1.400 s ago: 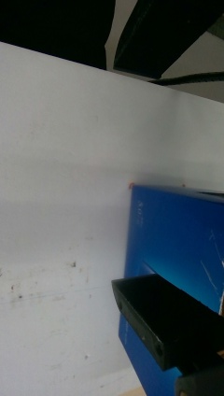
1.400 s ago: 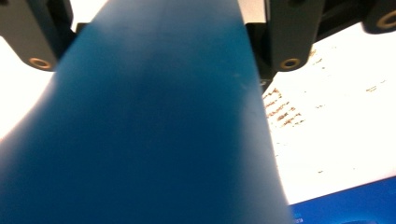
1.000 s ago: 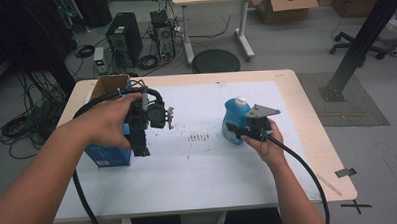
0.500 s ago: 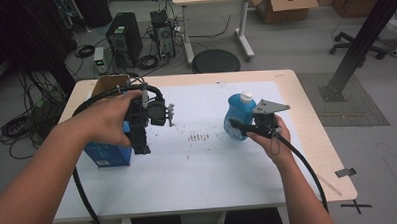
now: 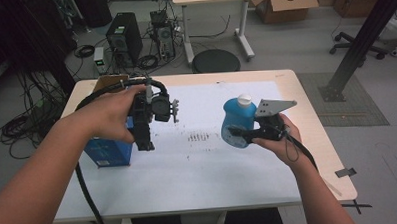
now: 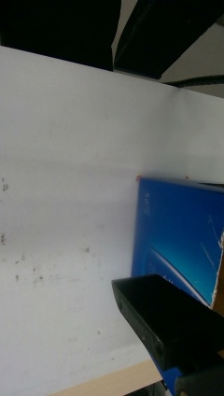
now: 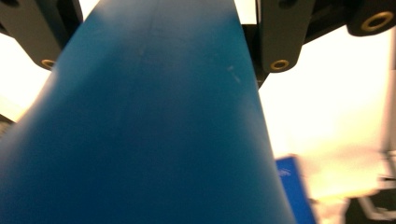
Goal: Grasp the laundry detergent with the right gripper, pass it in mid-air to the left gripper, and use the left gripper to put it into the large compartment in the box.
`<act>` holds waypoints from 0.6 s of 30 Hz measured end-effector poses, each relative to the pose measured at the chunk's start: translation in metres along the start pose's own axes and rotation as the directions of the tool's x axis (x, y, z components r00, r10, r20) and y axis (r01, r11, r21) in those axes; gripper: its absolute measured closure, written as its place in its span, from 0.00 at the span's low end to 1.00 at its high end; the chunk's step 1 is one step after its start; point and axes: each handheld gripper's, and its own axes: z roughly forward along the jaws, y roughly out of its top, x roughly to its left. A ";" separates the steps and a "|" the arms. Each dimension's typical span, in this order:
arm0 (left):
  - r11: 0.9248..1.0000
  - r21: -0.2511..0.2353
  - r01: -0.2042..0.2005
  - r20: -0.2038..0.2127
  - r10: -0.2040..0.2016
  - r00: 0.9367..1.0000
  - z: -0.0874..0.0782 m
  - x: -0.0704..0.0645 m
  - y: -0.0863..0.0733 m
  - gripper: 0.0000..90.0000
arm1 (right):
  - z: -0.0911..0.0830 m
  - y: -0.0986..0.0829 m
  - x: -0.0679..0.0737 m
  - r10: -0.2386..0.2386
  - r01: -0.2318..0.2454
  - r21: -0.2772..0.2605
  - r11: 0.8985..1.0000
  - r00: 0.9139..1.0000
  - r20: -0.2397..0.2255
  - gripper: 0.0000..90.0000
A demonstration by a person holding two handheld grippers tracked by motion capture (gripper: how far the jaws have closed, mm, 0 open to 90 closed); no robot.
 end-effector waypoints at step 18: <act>1.000 0.003 -0.024 0.004 0.024 1.000 -0.005 -0.006 0.010 0.00 | 0.030 0.017 0.047 -0.113 0.120 0.013 0.993 0.965 -0.237 0.50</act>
